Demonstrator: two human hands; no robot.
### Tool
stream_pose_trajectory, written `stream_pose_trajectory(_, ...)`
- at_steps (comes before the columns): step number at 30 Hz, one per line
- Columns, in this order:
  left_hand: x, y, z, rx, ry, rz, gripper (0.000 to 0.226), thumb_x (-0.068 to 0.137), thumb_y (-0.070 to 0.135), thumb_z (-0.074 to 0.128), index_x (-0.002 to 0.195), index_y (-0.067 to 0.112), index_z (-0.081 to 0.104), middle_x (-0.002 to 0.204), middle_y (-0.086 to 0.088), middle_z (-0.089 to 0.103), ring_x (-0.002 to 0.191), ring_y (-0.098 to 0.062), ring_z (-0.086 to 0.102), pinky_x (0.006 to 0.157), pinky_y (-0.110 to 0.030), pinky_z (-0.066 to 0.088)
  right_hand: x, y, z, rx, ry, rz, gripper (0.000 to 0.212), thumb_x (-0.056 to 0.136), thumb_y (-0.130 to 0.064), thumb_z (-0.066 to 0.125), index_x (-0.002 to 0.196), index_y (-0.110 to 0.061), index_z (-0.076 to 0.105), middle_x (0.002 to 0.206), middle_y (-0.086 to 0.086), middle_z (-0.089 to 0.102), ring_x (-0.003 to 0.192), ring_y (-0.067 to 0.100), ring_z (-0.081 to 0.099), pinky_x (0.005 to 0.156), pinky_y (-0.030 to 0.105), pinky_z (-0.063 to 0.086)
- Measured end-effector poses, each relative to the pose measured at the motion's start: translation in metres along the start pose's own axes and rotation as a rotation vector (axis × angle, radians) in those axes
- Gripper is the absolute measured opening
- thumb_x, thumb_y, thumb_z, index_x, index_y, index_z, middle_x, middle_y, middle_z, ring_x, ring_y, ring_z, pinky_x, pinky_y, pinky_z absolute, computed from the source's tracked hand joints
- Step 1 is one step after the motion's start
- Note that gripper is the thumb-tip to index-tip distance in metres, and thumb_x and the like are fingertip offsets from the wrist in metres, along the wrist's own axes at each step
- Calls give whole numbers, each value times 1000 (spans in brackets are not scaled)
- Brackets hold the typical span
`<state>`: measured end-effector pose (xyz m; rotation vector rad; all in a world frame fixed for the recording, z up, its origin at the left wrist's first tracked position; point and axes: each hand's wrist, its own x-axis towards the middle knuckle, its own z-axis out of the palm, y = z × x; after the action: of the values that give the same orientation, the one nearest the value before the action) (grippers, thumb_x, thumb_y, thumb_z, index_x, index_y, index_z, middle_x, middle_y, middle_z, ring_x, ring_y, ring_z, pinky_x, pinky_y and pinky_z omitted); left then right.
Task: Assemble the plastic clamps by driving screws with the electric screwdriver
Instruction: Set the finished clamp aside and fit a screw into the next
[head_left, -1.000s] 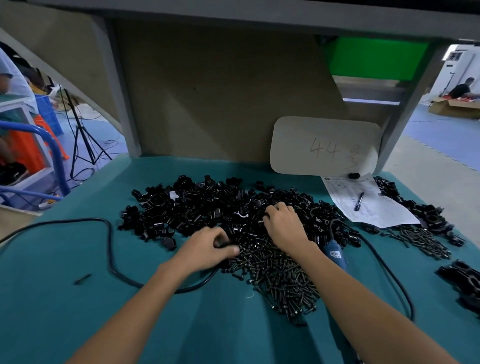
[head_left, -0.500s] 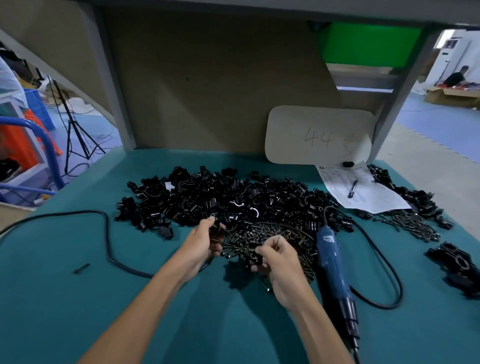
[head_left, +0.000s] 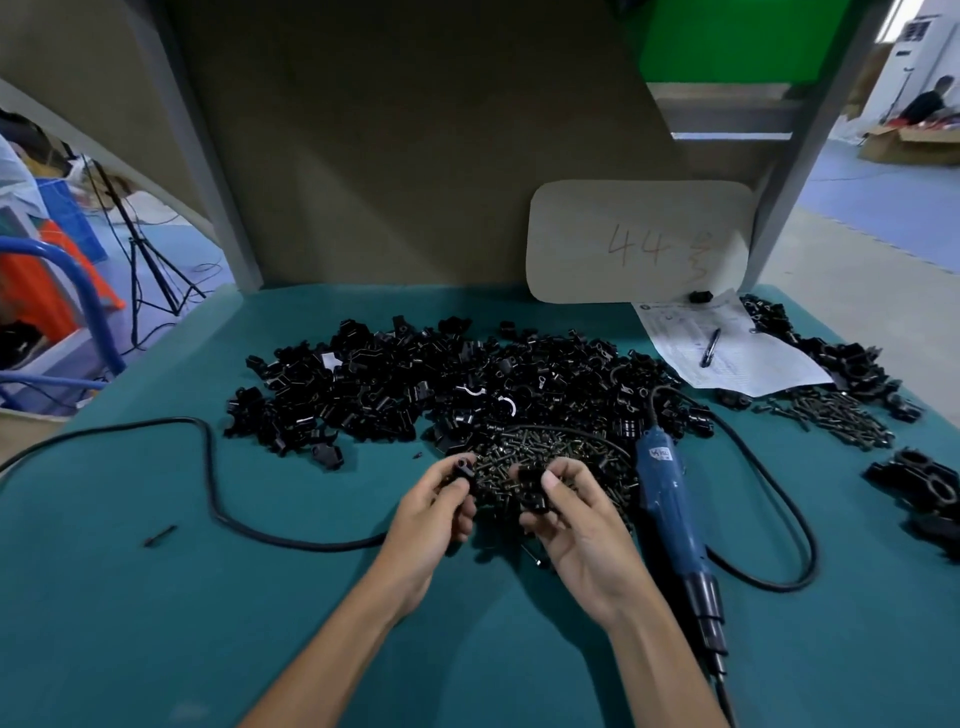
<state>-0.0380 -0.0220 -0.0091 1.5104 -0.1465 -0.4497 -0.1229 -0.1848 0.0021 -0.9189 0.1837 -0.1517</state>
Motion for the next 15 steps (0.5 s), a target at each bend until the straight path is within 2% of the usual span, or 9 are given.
stream_pose_trajectory(2,-1,-2,-1,3,-43,46,32,97,16,67,125,29,64,83,3,70,74,-12,63,68,-23,52,0,1,1,10,-3,8,5,92,-20,70,97,-20,69,124,20,69,93,20,69,79,29,59)
stream_pose_trajectory(4,-2,-5,1,-11,-77,73,39,91,11,74,128,19,62,95,-1,76,84,-14,70,76,-24,54,0,1,0,51,-14,28,19,87,-16,77,105,-15,71,122,21,70,95,21,70,82,28,58)
stream_pose_trajectory(7,-4,-7,4,-15,-29,96,52,89,24,77,135,11,57,104,-6,76,90,-17,72,82,-30,55,0,1,-1,87,-35,54,40,78,-5,81,117,-8,74,113,20,73,97,23,72,86,25,57)
stream_pose_trajectory(9,-6,-7,5,45,26,142,56,84,43,78,131,19,62,105,-2,76,86,-15,71,78,-29,55,0,0,0,91,-37,53,35,84,-3,76,118,-10,75,120,21,72,96,21,73,85,24,57)
stream_pose_trajectory(10,-7,-7,5,90,50,176,50,84,49,77,126,26,66,106,0,75,87,-14,71,75,-28,56,-1,0,1,88,-35,45,32,87,-6,73,119,-11,74,123,21,70,97,20,73,85,24,57)
stream_pose_trajectory(13,-8,-10,6,124,75,244,21,97,46,61,114,39,69,107,4,72,93,-9,70,73,-24,57,0,0,2,96,-36,16,29,94,-17,69,123,-14,72,126,23,68,107,24,70,89,28,57)
stream_pose_trajectory(15,-8,-10,9,117,52,250,25,103,41,51,125,40,63,112,8,72,101,-6,69,81,-24,57,0,0,2,114,-46,8,31,96,-20,68,126,-12,69,130,23,66,115,29,68,93,32,56)
